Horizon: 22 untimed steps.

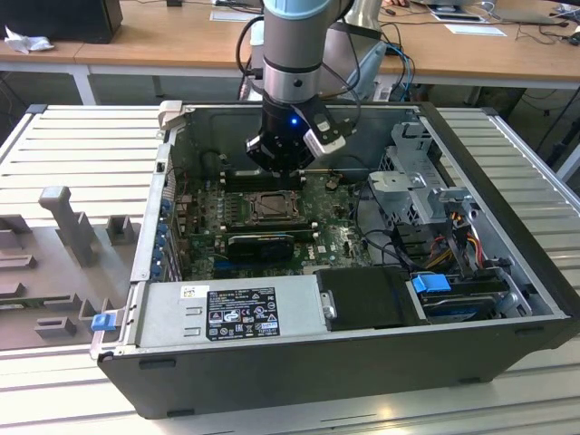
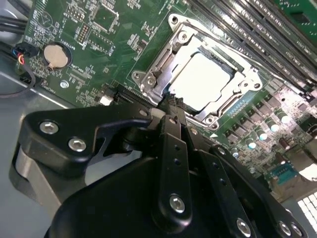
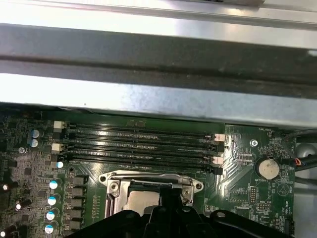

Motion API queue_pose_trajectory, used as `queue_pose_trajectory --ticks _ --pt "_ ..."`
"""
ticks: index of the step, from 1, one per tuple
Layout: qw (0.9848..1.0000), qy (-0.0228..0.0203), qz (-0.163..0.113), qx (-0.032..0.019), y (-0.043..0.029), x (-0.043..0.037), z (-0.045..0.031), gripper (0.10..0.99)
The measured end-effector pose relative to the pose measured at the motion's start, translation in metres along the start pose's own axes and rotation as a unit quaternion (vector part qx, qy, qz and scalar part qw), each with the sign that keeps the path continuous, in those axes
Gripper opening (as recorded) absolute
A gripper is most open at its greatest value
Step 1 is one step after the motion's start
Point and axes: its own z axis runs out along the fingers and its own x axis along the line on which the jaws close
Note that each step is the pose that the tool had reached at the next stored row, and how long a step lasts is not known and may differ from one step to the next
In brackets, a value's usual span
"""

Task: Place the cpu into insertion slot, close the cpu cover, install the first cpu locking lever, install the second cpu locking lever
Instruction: 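Install the second cpu locking lever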

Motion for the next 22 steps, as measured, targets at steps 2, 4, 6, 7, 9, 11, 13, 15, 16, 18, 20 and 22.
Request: queue_pose_trajectory --ticks 2,4,6,7,9,11,13,15,16,18,20,22 --pt "1.0000 0.0000 0.000 0.0001 -0.0028 0.0003 -0.0002 0.106" --pt "1.0000 0.0001 0.000 0.0001 -0.0070 0.0006 -0.0005 0.106" --pt "1.0000 0.0001 0.000 0.0001 -0.0101 0.0008 -0.0007 0.106" --pt "1.0000 0.0000 0.000 0.0001 -0.0109 0.0009 -0.0007 0.106" --pt "1.0000 0.0001 0.000 0.0002 -0.0121 0.0010 -0.0021 0.106" --pt "1.0000 0.0001 0.000 0.0001 -0.0126 0.0010 -0.0048 0.106" --pt "1.0000 0.0000 0.000 0.0000 -0.0136 0.0010 -0.0057 0.106" --pt "1.0000 0.0001 0.000 0.0001 -0.0158 0.0012 -0.0060 0.106" --pt "1.0000 0.0000 0.000 0.0001 -0.0171 0.0013 -0.0060 0.106" --pt "1.0000 0.0000 0.000 0.0001 -0.0241 0.0019 -0.0064 0.106" --pt "1.0000 0.0001 0.000 0.0001 -0.0322 0.0025 -0.0069 0.106" --pt "1.0000 0.0039 0.000 -0.0002 -0.0441 0.0034 -0.0075 0.106"
